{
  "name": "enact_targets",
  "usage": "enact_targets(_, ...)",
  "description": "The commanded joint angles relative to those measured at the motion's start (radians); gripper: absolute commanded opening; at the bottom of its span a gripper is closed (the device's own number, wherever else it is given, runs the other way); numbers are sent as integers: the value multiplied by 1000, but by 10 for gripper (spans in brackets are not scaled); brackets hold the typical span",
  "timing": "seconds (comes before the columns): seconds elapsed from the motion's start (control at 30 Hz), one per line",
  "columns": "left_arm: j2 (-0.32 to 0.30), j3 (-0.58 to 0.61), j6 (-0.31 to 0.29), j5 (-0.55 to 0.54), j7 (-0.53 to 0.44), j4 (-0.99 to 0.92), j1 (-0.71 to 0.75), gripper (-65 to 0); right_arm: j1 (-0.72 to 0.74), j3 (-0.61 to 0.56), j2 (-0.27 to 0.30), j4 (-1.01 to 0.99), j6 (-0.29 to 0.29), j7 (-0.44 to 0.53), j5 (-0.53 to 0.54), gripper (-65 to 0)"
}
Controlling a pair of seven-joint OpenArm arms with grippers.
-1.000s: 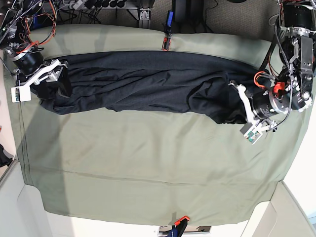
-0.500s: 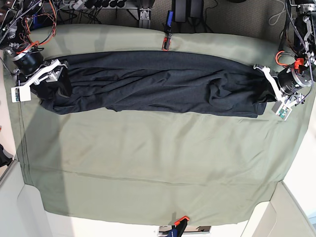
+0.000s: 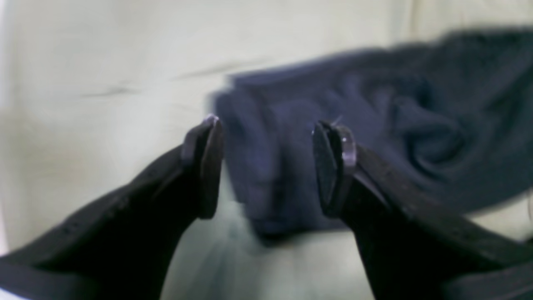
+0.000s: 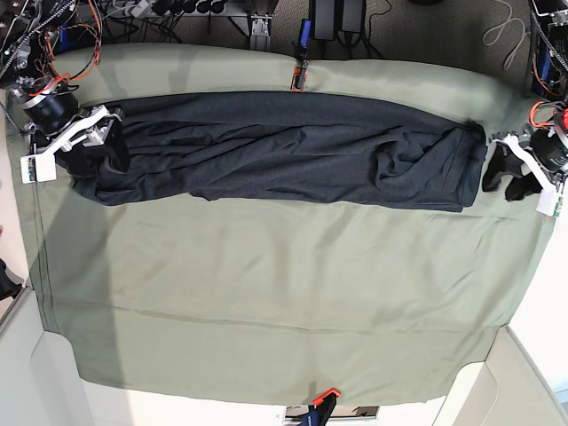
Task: Fold the T-shirt properly
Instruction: 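Grasp the strip's end with the left gripper and straighten it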
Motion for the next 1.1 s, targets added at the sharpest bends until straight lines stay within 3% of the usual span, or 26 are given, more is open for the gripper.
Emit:
enact_targets(0.0, -18, -23, -7, -13, -19, -11, -8, -277, 7, 3, 8, 19, 1, 17, 20, -201)
enact_targets(0.2, -31, -18, -53, -100, -25, -301, -84, -277, 7, 3, 8, 19, 1, 17, 20, -201)
enact_targets(0.47, -31, 2, -53, -302, 91, -695, -241, -277, 7, 3, 8, 19, 1, 15, 20, -201)
enact_targets(0.77, -31, 150, -53, -461, 215, -731, -239, -277, 7, 3, 8, 19, 1, 16, 19, -201)
enact_targets(0.93, -31, 279, -53, -454, 228, -720, -239, -278, 7, 3, 8, 19, 1, 16, 19, -201)
enact_targets(1.07, -31, 330, -53, -385, 225, -692, -237, -289, 7, 3, 8, 19, 1, 17, 20, -201)
